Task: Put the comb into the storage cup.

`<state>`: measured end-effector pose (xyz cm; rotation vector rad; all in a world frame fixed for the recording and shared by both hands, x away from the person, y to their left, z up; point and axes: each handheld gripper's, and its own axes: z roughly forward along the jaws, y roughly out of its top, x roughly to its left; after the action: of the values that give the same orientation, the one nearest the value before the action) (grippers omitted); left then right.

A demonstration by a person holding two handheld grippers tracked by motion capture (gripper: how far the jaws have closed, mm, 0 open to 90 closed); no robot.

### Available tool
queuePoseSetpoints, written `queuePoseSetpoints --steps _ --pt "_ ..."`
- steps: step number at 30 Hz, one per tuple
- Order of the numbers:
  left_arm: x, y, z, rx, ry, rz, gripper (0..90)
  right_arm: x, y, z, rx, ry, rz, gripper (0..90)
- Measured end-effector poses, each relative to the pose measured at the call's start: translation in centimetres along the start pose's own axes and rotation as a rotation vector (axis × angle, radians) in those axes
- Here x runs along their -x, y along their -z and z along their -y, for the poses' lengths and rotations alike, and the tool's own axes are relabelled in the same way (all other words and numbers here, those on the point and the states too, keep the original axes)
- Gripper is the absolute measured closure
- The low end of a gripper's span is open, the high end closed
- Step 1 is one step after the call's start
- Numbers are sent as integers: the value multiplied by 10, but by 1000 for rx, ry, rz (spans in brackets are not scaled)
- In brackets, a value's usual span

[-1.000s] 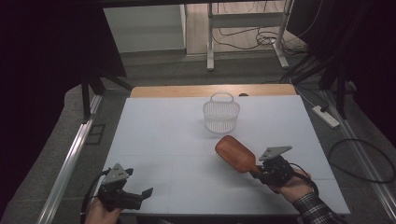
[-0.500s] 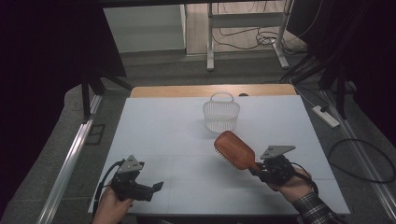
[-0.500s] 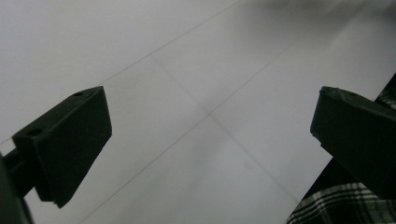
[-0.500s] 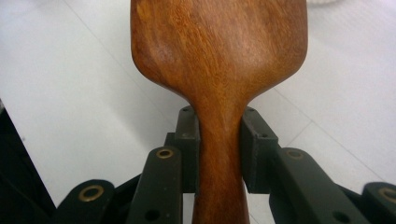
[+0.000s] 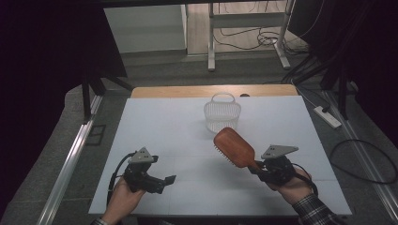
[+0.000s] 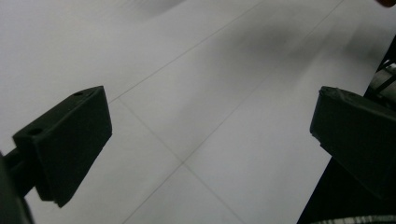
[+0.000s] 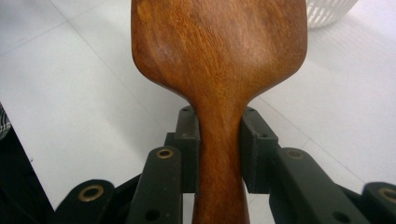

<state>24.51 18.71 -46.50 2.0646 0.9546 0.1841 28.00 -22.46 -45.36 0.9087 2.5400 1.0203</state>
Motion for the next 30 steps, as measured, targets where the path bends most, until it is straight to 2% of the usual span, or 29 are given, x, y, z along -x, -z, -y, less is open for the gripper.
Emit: queuePoseSetpoints --steps 15,20,30 --pt "2 -14 -24 36 13 48 0 -6 -1 -6 23 7 1 717" --pt "2 -20 -30 49 18 78 1 -9 -4 -9 36 12 -8 717" --pt "2 -28 -45 84 54 130 1 -16 -8 -14 52 21 -12 717"
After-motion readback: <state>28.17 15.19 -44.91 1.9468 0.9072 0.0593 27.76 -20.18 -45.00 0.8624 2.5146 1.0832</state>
